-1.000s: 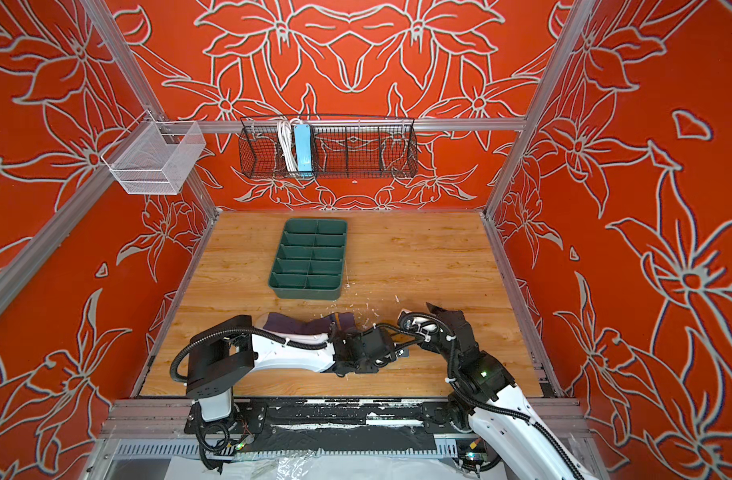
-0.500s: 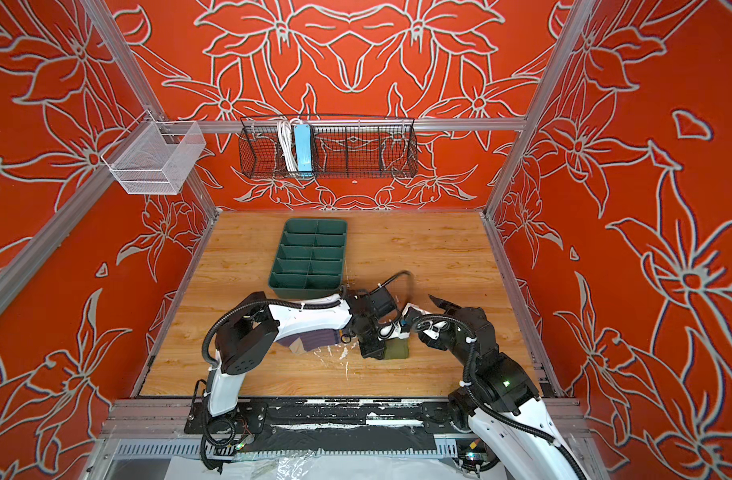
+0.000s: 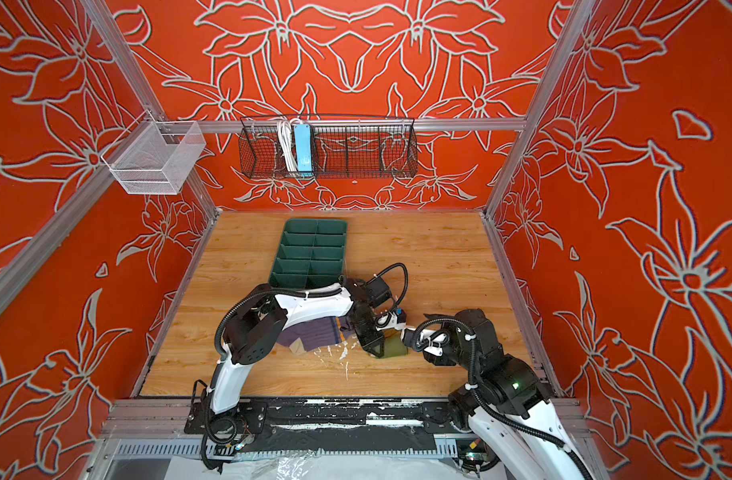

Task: Roll the socks

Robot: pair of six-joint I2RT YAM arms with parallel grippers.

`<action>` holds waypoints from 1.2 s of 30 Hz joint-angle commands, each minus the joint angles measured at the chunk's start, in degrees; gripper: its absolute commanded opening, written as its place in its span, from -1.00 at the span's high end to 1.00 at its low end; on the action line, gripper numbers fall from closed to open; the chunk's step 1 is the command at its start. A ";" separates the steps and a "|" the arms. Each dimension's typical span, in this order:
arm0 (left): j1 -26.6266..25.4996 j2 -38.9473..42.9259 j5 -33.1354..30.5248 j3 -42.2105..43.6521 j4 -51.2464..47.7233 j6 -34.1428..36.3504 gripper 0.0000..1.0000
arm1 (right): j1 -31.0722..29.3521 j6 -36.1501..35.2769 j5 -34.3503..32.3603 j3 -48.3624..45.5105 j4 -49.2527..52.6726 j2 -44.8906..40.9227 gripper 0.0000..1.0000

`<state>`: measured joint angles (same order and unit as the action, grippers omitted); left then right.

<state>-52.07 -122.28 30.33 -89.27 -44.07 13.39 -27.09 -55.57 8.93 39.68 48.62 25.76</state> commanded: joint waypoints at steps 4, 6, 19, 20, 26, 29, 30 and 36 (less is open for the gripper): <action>0.75 -1.61 -2.95 -1.37 -4.18 -3.34 1.00 | -8.24 0.75 2.41 -2.32 2.73 6.04 -0.23; 0.76 -1.38 -3.04 -2.16 -4.55 -3.54 1.00 | -13.16 1.97 -0.07 -4.00 0.11 7.69 -0.22; 0.79 0.06 -0.44 -0.60 -4.64 -2.41 1.00 | -19.57 1.48 -8.53 -15.47 -28.92 23.47 -0.30; 0.75 0.16 0.17 -0.25 -4.49 -2.25 1.00 | -19.45 1.10 -8.89 -15.68 -29.80 24.94 -0.31; 0.76 0.12 2.78 -0.17 -4.41 -1.06 1.00 | -19.25 -1.06 -11.44 -15.17 -35.31 34.29 -0.31; 0.75 0.63 3.56 0.12 -4.40 -0.57 1.00 | -19.15 -3.18 -12.39 -15.47 -36.57 38.46 -0.30; 0.75 0.94 3.97 0.09 -4.52 -0.26 1.00 | -19.11 -3.23 -12.64 -15.34 -36.78 39.36 -0.27; 0.75 3.11 4.99 0.48 -3.97 0.14 1.00 | -19.34 -5.11 -12.90 -15.51 -36.24 42.67 0.38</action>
<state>-50.68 -122.08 32.53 -89.67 -46.41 12.73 -46.46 -59.22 -2.37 24.80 11.84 66.26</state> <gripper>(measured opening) 0.210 0.368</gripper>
